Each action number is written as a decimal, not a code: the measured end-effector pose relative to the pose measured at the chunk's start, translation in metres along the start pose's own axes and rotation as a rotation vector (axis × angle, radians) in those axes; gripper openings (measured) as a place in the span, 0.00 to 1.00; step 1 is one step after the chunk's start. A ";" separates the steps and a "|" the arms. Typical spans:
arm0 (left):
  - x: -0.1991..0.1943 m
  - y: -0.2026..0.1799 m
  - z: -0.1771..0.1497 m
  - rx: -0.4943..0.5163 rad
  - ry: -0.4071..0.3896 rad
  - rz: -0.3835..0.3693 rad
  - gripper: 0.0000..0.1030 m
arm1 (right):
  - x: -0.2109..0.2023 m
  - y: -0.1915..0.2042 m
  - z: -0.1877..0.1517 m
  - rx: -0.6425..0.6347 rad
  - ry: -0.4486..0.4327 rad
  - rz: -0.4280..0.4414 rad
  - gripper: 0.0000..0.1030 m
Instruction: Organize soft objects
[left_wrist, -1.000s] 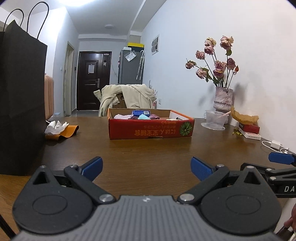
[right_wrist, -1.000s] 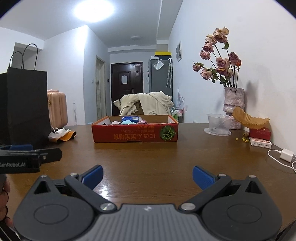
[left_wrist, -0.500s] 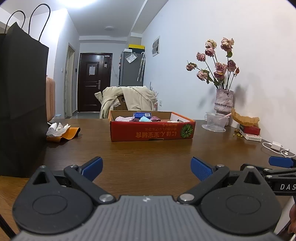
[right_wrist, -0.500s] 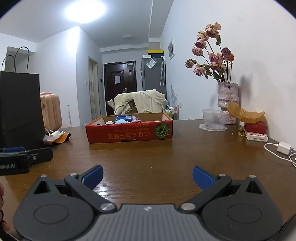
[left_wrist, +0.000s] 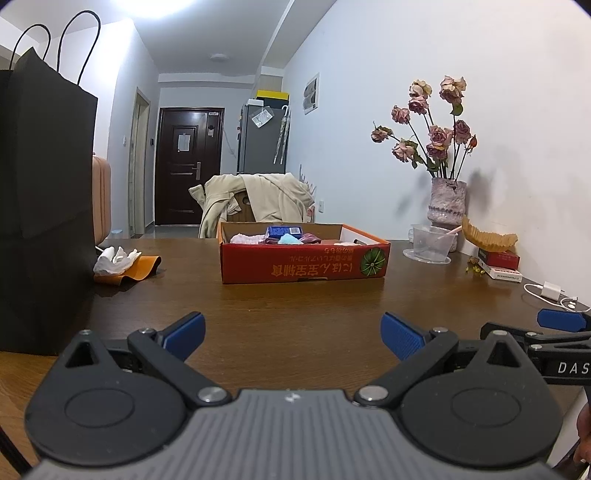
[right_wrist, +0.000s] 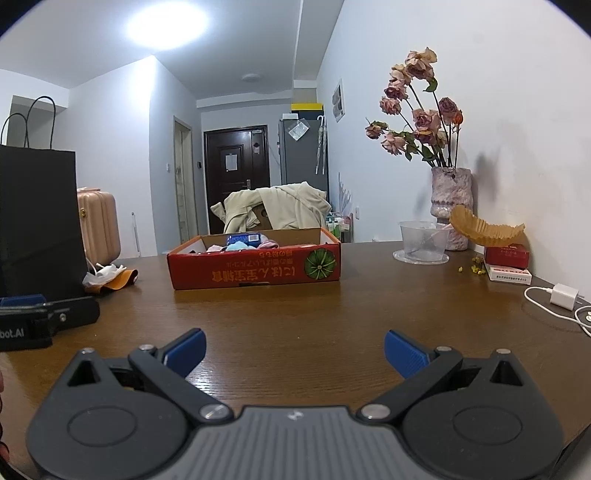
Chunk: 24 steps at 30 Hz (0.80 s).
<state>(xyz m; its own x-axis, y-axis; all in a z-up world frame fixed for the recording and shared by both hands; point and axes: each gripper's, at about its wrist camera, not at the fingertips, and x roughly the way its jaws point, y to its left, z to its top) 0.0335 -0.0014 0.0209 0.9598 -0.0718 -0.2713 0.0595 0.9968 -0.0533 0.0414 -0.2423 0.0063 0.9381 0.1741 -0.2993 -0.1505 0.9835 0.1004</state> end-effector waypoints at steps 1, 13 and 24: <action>0.001 0.000 0.000 -0.004 0.002 -0.001 1.00 | 0.000 0.000 0.000 0.000 0.001 0.001 1.00; -0.001 -0.001 0.003 -0.002 -0.004 -0.007 1.00 | 0.000 0.002 -0.001 -0.005 -0.001 0.011 1.00; -0.003 -0.002 0.004 0.010 -0.023 -0.013 1.00 | -0.001 0.003 -0.001 -0.008 -0.002 0.008 1.00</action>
<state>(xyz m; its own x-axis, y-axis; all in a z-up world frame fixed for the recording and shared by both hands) 0.0314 -0.0034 0.0253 0.9651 -0.0836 -0.2481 0.0743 0.9961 -0.0467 0.0400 -0.2392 0.0061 0.9376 0.1821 -0.2962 -0.1608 0.9824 0.0949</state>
